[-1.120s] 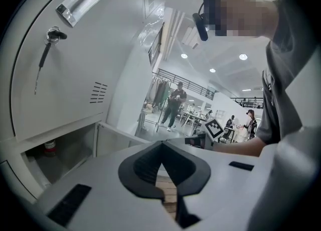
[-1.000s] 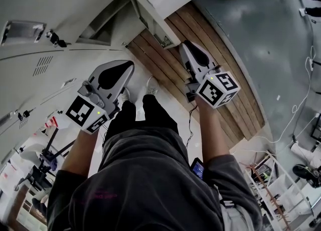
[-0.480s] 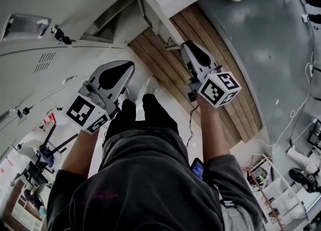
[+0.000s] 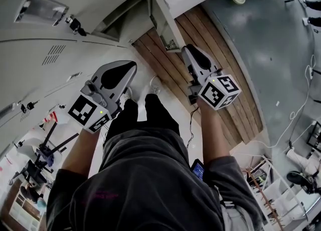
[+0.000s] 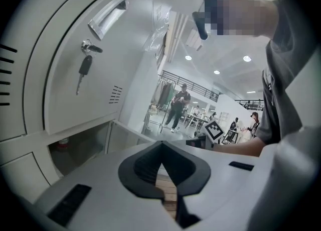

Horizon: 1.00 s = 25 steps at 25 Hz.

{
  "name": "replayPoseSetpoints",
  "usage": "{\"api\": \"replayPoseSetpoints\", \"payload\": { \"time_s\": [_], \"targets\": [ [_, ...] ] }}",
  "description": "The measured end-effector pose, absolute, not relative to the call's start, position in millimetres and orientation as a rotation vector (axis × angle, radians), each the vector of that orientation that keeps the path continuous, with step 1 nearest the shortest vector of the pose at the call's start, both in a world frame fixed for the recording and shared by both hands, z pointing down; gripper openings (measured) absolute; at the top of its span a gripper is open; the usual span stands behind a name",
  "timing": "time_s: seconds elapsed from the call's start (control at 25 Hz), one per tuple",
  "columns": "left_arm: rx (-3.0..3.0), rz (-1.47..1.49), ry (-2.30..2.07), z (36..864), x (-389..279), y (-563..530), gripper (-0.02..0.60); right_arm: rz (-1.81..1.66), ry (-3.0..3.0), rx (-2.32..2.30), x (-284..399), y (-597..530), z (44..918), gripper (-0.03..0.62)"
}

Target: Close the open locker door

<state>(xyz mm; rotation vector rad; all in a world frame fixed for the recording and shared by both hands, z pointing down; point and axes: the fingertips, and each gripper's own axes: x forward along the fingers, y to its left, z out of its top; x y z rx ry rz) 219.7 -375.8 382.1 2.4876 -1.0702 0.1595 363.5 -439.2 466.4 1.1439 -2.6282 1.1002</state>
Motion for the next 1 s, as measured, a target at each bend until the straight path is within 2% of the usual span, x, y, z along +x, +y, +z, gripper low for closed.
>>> {"api": "replayPoseSetpoints", "payload": {
  "time_s": [1.0],
  "targets": [
    [2.417, 0.170, -1.250, 372.6, 100.8, -326.2, 0.014, 1.095, -2.674, 0.940, 235.8, -404.5, 466.1, 0.084]
  ]
}}
